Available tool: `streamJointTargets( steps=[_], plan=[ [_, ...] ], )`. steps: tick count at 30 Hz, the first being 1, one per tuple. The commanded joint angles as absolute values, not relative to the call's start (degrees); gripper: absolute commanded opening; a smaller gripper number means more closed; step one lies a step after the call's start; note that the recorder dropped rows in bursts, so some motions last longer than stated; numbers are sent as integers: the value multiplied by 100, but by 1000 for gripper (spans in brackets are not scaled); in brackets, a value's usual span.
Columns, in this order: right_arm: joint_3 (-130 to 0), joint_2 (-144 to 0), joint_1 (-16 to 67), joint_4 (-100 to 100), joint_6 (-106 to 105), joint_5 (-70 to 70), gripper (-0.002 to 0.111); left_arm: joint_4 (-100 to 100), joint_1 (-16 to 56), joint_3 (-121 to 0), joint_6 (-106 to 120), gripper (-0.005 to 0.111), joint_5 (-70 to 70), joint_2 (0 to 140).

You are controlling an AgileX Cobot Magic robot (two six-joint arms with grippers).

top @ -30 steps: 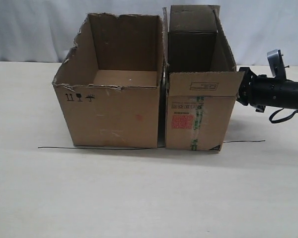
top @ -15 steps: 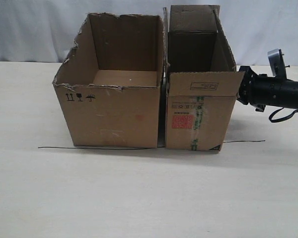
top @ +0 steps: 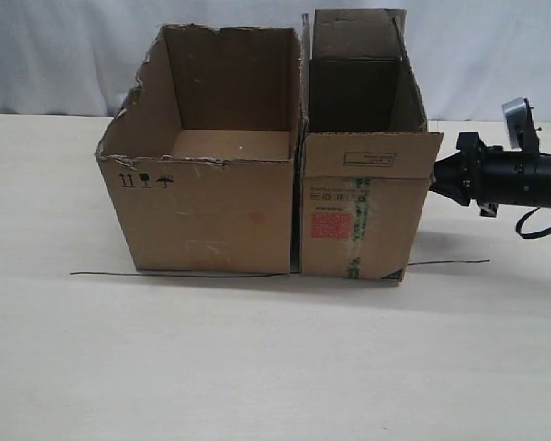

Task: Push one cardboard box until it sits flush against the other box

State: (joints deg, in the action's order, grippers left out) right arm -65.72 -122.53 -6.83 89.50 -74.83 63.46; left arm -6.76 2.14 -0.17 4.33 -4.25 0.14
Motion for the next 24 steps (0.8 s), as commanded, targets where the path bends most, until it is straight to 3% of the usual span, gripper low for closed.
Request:
streamJointTargets(
  steps=[1,18,21,24],
  plan=[
    [-6592,-12236,-613,8933,-7457,6582,5,-688,206,0,415,0,-389,0],
    [-6592,-12065,-694,9570,-7726,5962,5,-680,206,0,415,0,-396,0],
    [-6498,-11478,-1049,9267,-7527,5939,5,-680,206,0,415,0,-396,0],
    [-5587,-9880,-1401,8908,-7624,5339,5,-680,206,0,415,0,-396,0]
  ],
)
